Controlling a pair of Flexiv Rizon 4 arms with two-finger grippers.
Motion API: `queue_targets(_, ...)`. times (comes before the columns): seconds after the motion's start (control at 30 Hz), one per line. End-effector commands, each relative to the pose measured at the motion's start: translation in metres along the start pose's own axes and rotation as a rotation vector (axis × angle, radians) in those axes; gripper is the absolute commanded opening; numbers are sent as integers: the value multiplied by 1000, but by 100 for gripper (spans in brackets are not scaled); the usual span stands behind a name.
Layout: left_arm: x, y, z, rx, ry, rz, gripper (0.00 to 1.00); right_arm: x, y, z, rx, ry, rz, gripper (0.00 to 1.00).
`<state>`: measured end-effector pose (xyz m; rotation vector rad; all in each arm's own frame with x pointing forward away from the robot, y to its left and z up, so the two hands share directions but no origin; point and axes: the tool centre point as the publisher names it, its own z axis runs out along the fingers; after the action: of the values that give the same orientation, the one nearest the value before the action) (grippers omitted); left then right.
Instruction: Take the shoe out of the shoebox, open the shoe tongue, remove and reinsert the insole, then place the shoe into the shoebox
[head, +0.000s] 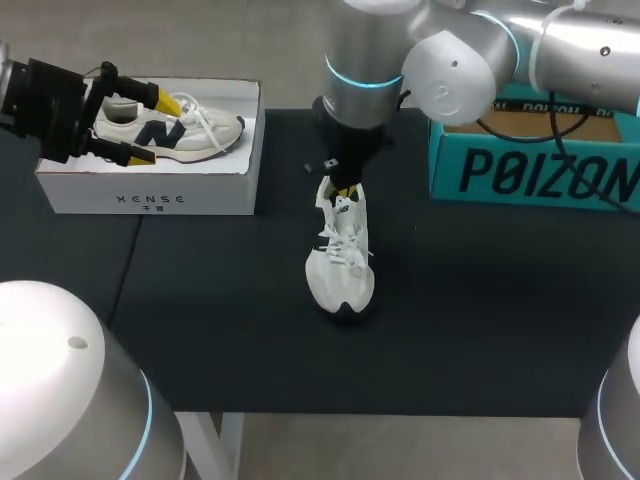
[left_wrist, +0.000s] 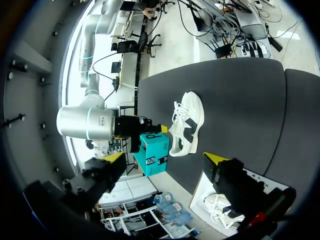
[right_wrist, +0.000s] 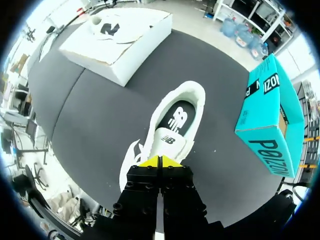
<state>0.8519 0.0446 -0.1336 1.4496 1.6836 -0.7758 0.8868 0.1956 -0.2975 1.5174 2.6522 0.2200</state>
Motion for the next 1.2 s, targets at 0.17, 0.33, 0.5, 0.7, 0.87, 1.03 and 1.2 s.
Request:
queue_targets(0.17,0,0,0,0,3,1,100,-30,24,0,-90,-55,-667,0)
queue_targets(0.33,0,0,0,0,3,1,100,-44,44,-8,-51,-159,-821,0)
queue_targets(0.5,0,0,0,0,3,1,100,-47,61,2,-15,-153,-937,0)
queue_targets(0.7,0,0,0,0,3,1,100,-48,75,20,24,-141,-1000,26)
queue_targets(0.87,0,0,0,0,3,1,100,-54,85,33,44,-138,-992,36)
queue_targets(1.03,0,0,0,0,3,1,100,-59,90,31,30,-141,-967,37)
queue_targets(1.2,0,0,0,0,3,1,100,-68,99,31,32,-171,-960,39)
